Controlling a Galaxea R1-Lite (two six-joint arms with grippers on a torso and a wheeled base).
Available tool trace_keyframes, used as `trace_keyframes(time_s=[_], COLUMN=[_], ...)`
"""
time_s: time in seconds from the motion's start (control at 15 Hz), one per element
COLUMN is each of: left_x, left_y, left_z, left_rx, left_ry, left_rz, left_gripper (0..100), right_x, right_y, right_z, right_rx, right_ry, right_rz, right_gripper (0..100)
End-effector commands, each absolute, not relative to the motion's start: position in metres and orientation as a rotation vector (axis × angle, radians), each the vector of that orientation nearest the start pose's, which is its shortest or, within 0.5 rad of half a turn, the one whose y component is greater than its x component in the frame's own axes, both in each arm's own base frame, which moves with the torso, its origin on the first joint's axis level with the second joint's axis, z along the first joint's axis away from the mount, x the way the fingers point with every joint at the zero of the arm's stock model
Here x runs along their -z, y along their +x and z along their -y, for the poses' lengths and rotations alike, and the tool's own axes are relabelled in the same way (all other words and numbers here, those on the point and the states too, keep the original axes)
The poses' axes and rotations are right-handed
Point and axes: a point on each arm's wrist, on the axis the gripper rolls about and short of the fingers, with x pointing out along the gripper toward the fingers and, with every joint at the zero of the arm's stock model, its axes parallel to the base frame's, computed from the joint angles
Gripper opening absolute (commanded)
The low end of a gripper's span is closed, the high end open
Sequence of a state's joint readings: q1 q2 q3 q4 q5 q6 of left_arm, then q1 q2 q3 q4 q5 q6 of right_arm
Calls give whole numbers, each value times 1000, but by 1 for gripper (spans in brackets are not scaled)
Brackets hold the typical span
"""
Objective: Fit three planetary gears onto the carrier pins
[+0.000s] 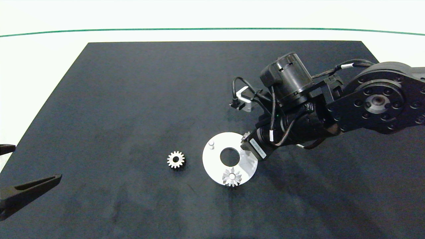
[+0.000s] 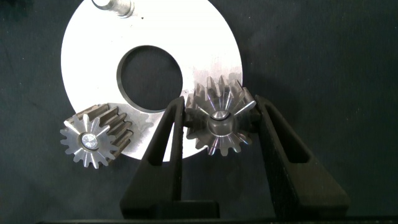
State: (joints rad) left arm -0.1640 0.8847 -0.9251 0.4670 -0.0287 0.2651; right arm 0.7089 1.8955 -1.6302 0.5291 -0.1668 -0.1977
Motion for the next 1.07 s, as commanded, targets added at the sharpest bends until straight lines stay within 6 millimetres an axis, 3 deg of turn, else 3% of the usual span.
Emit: trace_keyframes(time_s=[0.07, 0.47, 0.6, 0.73, 0.87, 1.07], left_x=[-272, -272, -271, -271, -269, -264], left_y=[74, 74, 74, 76, 76, 80], left_z=[13, 13, 13, 13, 13, 14], left_rx=[247, 247, 245, 245, 247, 254], left_ry=[291, 293, 291, 291, 293, 296], left_rz=[-403, -403, -405, -411, -417, -447], left_gripper=[100, 100, 100, 100, 100, 100], right_x=[-238, -240, -259, -280, -287, -265], right_y=[272, 270, 253, 216, 180, 135], right_z=[-229, -226, -212, -169, -127, -73], right_rx=[-585, -584, -574, -539, -493, -384], right_ry=[-529, -521, -487, -449, -420, -387], right_rz=[-683, -680, -646, -613, -586, -621], right_gripper=[100, 100, 100, 100, 100, 100])
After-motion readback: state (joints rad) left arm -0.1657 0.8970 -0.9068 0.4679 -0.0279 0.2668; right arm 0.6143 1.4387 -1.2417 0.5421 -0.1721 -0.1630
